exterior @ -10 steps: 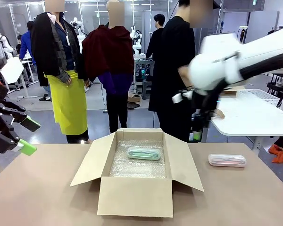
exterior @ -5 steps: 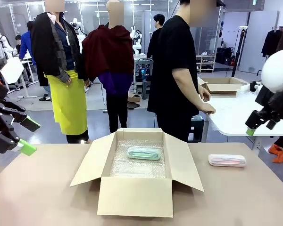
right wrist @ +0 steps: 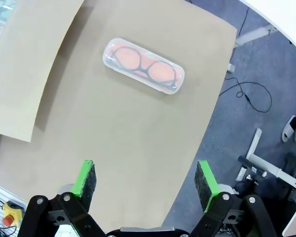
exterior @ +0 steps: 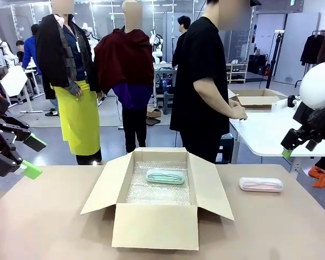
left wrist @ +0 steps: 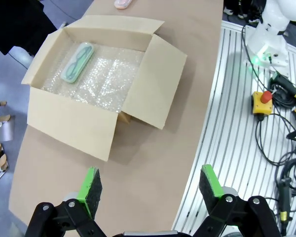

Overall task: Pack the glasses set securely to prepare it for shipping.
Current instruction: Put the Glasses case from the right side of the table into the Package Box.

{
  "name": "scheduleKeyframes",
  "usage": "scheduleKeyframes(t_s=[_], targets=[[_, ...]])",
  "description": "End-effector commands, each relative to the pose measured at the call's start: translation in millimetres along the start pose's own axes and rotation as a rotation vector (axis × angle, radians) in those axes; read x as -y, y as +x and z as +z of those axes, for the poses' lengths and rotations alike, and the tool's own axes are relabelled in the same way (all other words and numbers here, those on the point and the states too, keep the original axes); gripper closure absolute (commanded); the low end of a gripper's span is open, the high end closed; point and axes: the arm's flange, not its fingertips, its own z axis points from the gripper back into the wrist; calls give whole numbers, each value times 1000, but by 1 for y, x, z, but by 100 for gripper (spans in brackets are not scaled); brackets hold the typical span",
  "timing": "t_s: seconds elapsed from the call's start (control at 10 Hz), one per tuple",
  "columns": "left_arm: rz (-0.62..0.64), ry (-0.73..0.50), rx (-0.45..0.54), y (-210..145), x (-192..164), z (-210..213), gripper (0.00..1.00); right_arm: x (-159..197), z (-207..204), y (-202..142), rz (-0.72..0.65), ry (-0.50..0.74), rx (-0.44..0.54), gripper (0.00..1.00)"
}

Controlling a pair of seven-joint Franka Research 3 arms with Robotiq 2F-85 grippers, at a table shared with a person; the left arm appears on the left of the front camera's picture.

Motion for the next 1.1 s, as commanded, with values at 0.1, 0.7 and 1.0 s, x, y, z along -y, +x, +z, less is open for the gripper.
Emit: scheduleKeyframes(t_s=[0.1,0.7,1.0], targets=[[-17,-7,11,0,0,2,0,1,4,1,17,2,-7,0],[-17,-7,11,0,0,2,0,1,4,1,17,2,-7,0],[-17,-7,11,0,0,2,0,7,-1,18,21,-90,46,0]])
